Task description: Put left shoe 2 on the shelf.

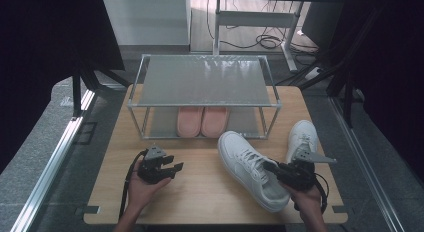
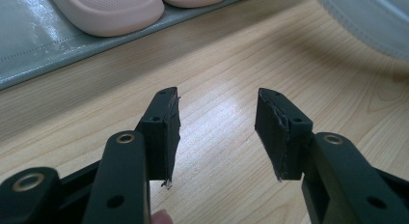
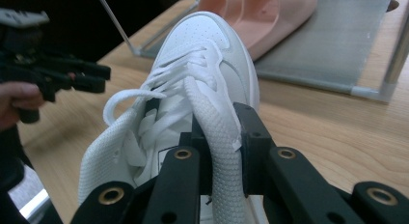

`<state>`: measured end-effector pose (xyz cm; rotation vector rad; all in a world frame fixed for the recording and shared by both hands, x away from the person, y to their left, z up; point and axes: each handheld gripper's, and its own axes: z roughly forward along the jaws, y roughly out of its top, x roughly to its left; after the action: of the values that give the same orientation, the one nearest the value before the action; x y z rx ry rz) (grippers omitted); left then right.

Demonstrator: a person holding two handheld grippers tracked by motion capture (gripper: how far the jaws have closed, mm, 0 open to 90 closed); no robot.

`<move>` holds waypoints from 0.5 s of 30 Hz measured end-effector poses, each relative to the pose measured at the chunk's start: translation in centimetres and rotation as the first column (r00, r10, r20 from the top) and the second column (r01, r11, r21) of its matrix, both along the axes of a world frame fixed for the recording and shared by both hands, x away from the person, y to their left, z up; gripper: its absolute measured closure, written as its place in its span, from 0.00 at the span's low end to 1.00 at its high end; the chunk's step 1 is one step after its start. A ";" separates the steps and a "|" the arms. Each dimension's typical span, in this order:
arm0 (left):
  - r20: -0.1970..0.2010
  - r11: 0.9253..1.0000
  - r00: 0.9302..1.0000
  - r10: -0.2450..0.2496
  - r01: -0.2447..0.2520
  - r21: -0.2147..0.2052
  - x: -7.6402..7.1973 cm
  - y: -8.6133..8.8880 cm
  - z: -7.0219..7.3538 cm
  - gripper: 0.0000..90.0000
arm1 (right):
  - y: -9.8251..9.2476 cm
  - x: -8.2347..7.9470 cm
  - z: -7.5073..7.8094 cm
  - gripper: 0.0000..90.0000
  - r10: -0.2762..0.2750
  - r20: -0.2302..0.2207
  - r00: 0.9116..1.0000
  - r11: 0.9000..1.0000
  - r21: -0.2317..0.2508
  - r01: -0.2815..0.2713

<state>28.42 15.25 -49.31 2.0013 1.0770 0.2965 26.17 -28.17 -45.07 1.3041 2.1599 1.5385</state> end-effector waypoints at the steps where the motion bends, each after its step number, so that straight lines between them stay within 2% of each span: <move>1: 0.001 1.000 1.000 0.001 -0.001 0.000 0.0 0.0 0.0 0.58 | 0.0 0.0 0.0 0.90 -0.004 0.002 1.000 1.000 0.013 0.004; 8: -0.002 1.000 1.000 0.005 -0.005 -0.002 0.0 0.1 0.0 0.58 | 0.0 -0.1 0.3 0.90 0.005 -0.004 1.000 0.997 0.076 -0.004; 15: -0.001 1.000 1.000 0.006 -0.006 -0.002 0.0 0.0 0.0 0.58 | -0.3 -0.2 1.1 0.90 -0.008 0.014 1.000 0.991 0.135 0.006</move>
<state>28.47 15.28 -49.27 1.9966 1.0837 0.2976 25.96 -28.43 -43.92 1.3334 2.0723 1.7123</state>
